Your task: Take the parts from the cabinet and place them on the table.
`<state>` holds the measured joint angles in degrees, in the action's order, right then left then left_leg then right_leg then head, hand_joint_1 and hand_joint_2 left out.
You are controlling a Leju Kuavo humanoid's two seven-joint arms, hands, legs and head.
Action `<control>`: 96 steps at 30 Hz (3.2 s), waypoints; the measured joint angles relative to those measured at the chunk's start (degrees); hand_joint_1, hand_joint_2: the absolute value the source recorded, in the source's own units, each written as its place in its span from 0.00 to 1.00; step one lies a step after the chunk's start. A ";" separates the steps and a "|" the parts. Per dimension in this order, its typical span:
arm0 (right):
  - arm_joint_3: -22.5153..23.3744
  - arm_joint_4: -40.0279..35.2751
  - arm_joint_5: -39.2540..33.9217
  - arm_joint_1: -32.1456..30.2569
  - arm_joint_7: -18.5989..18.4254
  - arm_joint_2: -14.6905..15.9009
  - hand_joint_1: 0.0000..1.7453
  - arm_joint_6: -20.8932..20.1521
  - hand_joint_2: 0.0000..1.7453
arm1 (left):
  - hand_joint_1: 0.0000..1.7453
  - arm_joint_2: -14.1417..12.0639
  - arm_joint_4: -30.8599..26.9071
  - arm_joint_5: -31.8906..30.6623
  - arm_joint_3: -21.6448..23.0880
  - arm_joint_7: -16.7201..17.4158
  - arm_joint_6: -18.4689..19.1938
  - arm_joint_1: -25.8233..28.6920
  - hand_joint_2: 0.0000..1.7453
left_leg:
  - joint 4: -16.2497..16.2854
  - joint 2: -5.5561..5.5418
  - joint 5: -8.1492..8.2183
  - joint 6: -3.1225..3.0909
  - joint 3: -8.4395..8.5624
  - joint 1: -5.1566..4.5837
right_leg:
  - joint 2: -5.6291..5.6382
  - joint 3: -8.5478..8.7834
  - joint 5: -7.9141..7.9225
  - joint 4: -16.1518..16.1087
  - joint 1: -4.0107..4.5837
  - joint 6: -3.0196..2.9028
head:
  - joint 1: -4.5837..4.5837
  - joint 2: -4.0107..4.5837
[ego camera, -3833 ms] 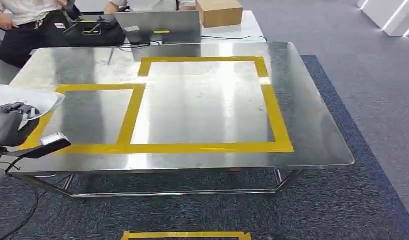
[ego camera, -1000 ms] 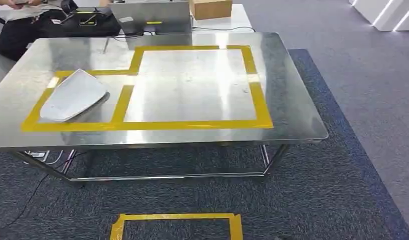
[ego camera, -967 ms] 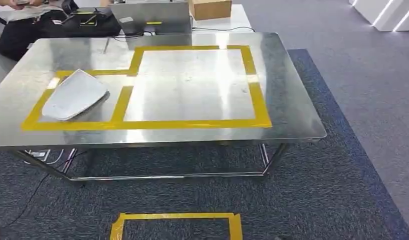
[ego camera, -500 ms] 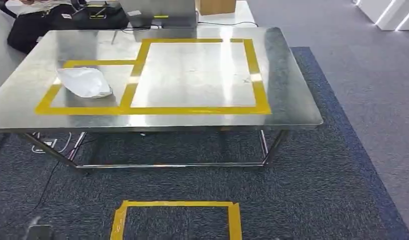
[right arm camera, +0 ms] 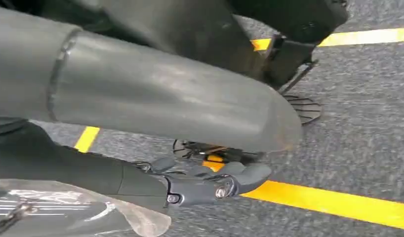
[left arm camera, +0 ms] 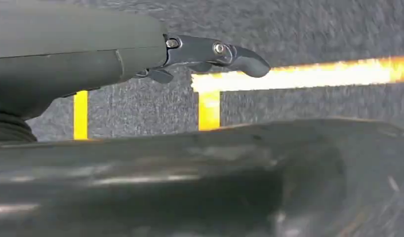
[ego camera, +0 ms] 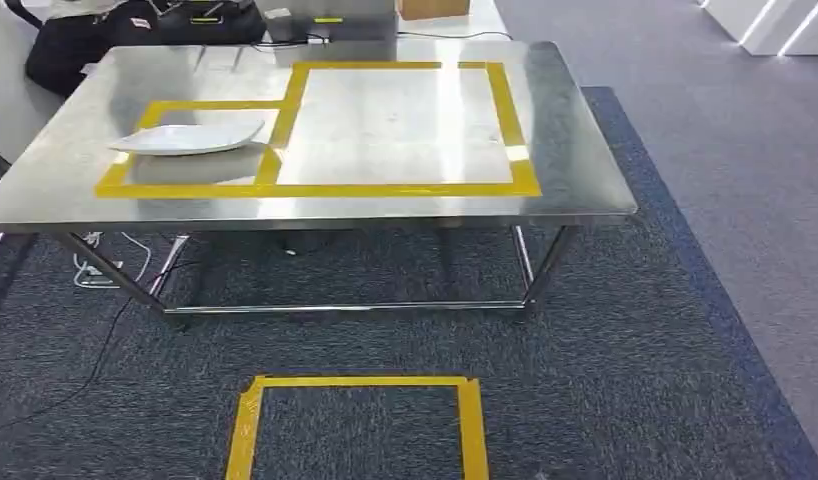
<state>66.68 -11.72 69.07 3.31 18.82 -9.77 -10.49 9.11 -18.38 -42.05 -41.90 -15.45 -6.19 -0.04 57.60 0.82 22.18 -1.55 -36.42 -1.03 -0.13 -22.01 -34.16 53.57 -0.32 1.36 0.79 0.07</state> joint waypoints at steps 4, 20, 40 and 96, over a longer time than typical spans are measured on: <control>-0.09 0.22 0.22 -0.14 -1.27 0.09 0.00 -0.19 0.00 | 0.00 -0.50 2.44 -0.63 0.59 0.80 0.37 -0.22 0.00 | 1.68 -0.45 3.15 1.59 -0.82 0.44 | -0.51 -1.89 2.12 0.24 -0.29 -1.57 | -0.18 0.00; -3.28 0.74 3.56 0.46 -2.27 -2.30 0.00 0.11 0.00 | 0.00 -1.22 4.83 -4.24 2.62 6.97 4.46 -0.23 0.00 | -1.99 -1.18 7.20 -0.29 8.72 1.44 | -0.47 -13.67 3.19 8.79 -0.34 1.11 | -0.22 0.02; -10.01 1.09 10.19 -0.57 -4.46 -2.58 0.00 2.97 0.00 | 0.00 -1.09 5.33 -9.00 5.40 3.69 -1.55 -0.25 0.00 | 16.19 -1.26 11.36 3.16 -2.65 1.59 | -3.45 -5.91 4.12 2.33 -0.48 -1.74 | -1.14 0.00; -2.40 1.09 -0.81 -1.34 -0.15 -1.64 0.00 -0.90 0.00 | 0.00 0.02 6.03 -11.73 6.75 4.55 -4.96 -0.25 0.00 | 4.28 -3.56 6.66 1.66 1.28 0.75 | 1.62 -7.86 4.06 4.20 -0.87 -1.26 | -1.21 0.00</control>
<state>64.28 -10.62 68.26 1.97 18.67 -11.41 -11.39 9.14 -12.35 -53.79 -35.15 -10.91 -11.15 -0.29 61.87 -2.73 28.83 0.10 -35.14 -0.28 1.49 -29.87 -30.10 57.77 -1.19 0.10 -0.42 0.07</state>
